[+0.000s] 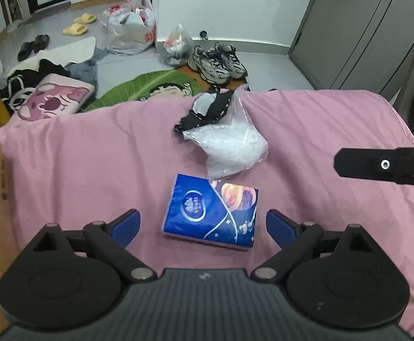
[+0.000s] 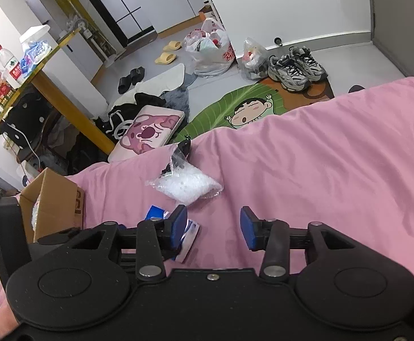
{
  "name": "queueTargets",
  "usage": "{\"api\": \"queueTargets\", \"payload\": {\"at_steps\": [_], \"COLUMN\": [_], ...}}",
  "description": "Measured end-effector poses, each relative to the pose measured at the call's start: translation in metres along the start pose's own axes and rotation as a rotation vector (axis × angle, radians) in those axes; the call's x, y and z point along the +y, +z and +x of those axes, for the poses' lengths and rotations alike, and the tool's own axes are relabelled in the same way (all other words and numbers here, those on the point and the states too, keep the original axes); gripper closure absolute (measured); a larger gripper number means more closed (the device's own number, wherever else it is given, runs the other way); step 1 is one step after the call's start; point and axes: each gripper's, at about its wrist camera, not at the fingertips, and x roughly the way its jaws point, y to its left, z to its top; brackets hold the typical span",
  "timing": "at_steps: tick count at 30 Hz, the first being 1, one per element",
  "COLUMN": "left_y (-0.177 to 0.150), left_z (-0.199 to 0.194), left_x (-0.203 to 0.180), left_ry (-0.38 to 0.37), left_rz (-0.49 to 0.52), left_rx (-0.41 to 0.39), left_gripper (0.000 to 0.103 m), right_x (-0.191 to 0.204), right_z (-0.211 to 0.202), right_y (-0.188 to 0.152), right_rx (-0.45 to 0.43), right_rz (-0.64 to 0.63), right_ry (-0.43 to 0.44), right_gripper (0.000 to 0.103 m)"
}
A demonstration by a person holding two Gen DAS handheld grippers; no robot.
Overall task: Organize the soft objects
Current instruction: 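Grasp the blue tissue pack with the left tool while the right tool grasps the clear plastic bag, then carry the tissue pack and plastic bag over the box with both tools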
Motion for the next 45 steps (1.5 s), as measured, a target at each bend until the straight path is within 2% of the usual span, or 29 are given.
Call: {"api": "queueTargets", "payload": {"at_steps": [4, 7, 8, 9, 10, 16, 23, 24, 25, 26, 28, 29, 34, 45], "left_y": [0.003, 0.004, 0.003, 0.003, 0.002, 0.001, -0.010, -0.011, -0.012, -0.012, -0.010, -0.009, -0.010, -0.023], "left_z": [0.012, 0.018, 0.018, 0.018, 0.018, 0.013, 0.001, 0.001, 0.000, 0.000, 0.000, 0.000, 0.001, -0.018], "left_x": [0.001, 0.004, 0.006, 0.006, 0.008, 0.019, 0.039, 0.040, 0.042, 0.045, 0.048, 0.049, 0.056, 0.059], "left_ry": [0.012, -0.003, -0.011, -0.020, -0.026, -0.062, -0.097, -0.099, -0.105, -0.111, -0.118, -0.124, -0.148, -0.156], "left_rz": [0.010, -0.004, -0.009, -0.014, -0.022, -0.060, -0.087, -0.088, -0.090, -0.091, -0.098, -0.106, -0.115, -0.100], "left_rx": [0.001, 0.007, 0.003, 0.000, 0.003, -0.001, -0.008, -0.007, -0.007, -0.008, -0.008, -0.007, -0.011, -0.059], "left_gripper": [0.008, 0.009, 0.016, 0.031, 0.032, 0.033, 0.033, 0.033, 0.033, 0.033, 0.033, 0.033, 0.033, 0.033], "right_x": [0.000, 0.003, 0.004, 0.006, 0.007, 0.024, 0.038, 0.040, 0.042, 0.045, 0.048, 0.051, 0.052, 0.052], "right_z": [0.014, 0.022, 0.026, 0.028, 0.031, 0.051, 0.073, 0.074, 0.075, 0.075, 0.073, 0.070, 0.050, 0.019], "right_y": [0.006, 0.012, 0.014, 0.017, 0.019, 0.029, 0.028, 0.027, 0.028, 0.027, 0.027, 0.026, 0.017, 0.002], "right_rx": [0.028, 0.038, 0.040, 0.042, 0.044, 0.053, 0.051, 0.044, 0.042, 0.034, 0.031, 0.027, 0.030, -0.036], "right_rz": [0.001, -0.008, -0.013, -0.016, -0.019, -0.071, -0.104, -0.108, -0.117, -0.132, -0.158, -0.174, -0.176, -0.118], "right_ry": [-0.005, -0.008, -0.007, -0.007, -0.007, -0.021, -0.025, -0.022, -0.021, -0.026, -0.034, -0.045, -0.071, -0.102], "right_gripper": [0.057, 0.050, 0.050, 0.049, 0.048, 0.037, 0.037, 0.039, 0.046, 0.064, 0.083, 0.088, 0.094, 0.094]}}
